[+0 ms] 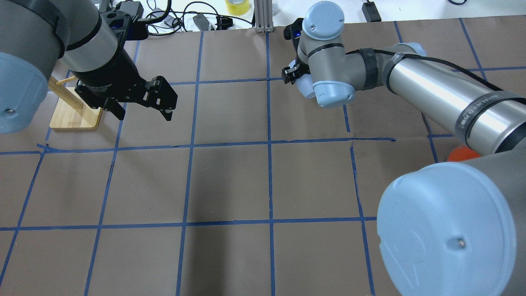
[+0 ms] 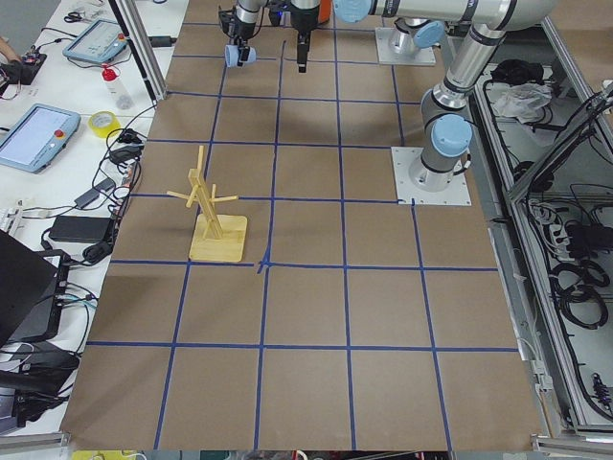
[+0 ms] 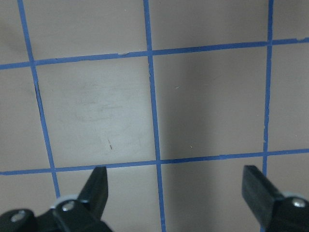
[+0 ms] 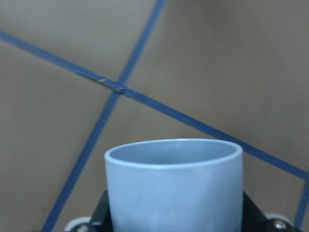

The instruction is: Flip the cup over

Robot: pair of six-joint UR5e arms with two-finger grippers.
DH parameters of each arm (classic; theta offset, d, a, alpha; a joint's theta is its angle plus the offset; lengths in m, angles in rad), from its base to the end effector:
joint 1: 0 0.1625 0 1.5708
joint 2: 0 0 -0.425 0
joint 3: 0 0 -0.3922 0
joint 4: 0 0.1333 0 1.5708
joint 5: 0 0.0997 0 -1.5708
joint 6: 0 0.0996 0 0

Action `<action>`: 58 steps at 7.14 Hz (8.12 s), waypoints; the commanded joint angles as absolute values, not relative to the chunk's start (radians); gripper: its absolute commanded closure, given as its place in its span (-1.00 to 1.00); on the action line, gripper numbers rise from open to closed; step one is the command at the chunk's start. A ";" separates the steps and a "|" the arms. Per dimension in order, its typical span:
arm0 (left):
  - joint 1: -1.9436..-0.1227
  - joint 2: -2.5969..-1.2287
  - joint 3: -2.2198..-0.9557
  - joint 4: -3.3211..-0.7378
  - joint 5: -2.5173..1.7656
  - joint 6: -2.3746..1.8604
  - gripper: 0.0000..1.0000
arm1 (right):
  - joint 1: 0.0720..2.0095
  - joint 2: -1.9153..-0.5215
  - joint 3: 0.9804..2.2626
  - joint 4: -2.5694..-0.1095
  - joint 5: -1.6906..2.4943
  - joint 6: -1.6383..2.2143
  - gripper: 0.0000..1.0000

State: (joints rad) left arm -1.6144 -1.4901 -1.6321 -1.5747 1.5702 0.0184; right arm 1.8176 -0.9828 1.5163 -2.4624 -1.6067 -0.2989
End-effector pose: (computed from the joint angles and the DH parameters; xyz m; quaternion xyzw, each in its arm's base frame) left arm -0.1532 -0.4528 0.4957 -0.0310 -0.9995 0.0077 0.0004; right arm 0.2972 -0.6487 0.2584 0.2620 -0.9483 0.1775 0.0223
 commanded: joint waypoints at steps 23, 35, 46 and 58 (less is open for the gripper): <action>-1.614 -1.491 -1.632 -1.574 1.569 0.018 -1.00 | 1.869 -1.101 1.540 -2.273 -1.560 -1.145 -1.00; -1.614 -1.493 -1.632 -1.574 1.569 0.018 -1.00 | 1.534 -1.359 1.549 -1.698 -1.598 0.155 -1.00; -1.614 -1.493 -1.632 -1.574 1.566 0.018 -1.00 | 1.549 -1.588 1.555 -1.549 -1.574 0.175 -1.00; -1.530 -1.972 -1.690 -1.160 1.104 0.011 -1.00 | 1.549 -1.578 1.560 -1.549 -1.591 0.170 -1.00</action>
